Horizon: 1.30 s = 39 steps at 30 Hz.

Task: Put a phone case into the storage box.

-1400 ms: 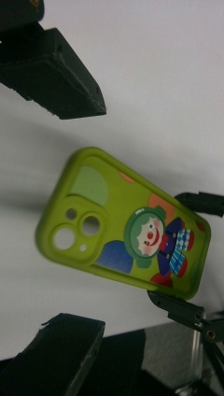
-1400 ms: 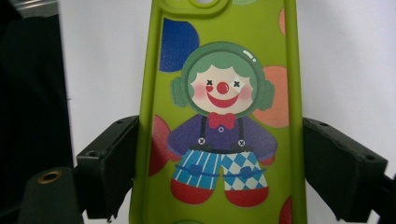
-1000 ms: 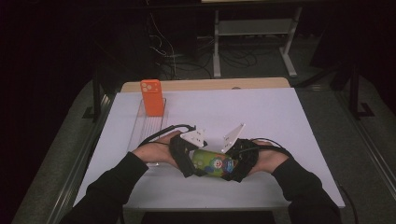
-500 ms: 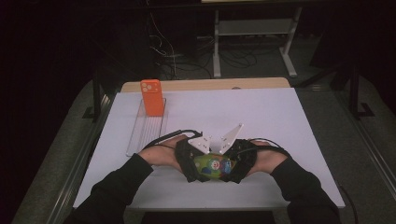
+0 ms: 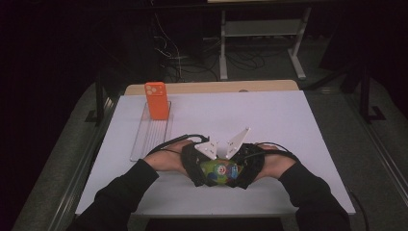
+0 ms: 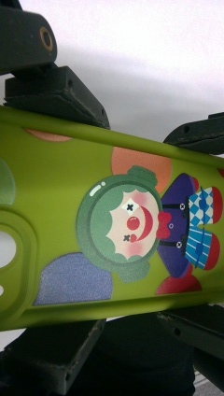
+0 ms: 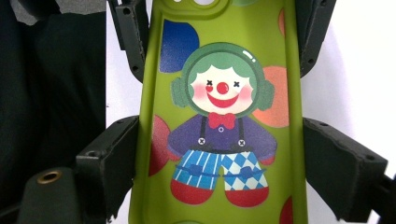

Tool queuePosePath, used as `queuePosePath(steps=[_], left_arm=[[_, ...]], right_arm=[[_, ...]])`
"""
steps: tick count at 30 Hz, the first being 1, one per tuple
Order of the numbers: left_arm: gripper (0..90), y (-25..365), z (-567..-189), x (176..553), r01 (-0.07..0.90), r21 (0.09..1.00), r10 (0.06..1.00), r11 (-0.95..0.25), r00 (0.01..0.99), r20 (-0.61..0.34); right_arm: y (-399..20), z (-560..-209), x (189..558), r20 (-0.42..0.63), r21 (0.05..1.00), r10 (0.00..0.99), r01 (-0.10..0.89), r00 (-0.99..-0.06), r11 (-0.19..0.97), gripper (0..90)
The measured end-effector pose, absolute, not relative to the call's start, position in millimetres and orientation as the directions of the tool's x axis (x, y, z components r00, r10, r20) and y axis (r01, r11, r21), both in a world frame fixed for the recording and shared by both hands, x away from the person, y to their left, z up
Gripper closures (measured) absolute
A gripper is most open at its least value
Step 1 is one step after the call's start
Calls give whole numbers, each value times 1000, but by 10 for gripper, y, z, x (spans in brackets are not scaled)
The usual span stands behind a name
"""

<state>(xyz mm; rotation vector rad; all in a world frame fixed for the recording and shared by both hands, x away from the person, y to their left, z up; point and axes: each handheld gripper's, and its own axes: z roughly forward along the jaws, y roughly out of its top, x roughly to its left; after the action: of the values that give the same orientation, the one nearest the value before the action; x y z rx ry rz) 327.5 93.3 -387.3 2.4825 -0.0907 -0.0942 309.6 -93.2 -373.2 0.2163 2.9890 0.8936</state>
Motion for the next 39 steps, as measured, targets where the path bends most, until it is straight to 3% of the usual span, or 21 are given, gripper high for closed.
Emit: queuePosePath(steps=[11,16,24,29,39], left_arm=[[147,928,-3874,3259,-28,603,-79,-797,995,-59],[149,951,-3881,3254,-5,614,-56,-789,996,-63],[148,1021,-3915,3310,121,630,110,-767,992,-56],[148,1056,-3941,3352,212,626,219,-750,973,-68],[148,1135,-3906,3426,369,608,407,-703,910,-82]], right_arm=[[-943,-3732,3084,12,552,120,107,-993,827,141],[-995,-3720,3116,18,589,161,140,-987,796,14],[-1315,-3671,3225,30,653,343,278,-939,704,6],[-1459,-3712,3203,107,669,487,425,-867,610,6],[-1525,-3925,3146,128,669,657,554,-743,496,7]])
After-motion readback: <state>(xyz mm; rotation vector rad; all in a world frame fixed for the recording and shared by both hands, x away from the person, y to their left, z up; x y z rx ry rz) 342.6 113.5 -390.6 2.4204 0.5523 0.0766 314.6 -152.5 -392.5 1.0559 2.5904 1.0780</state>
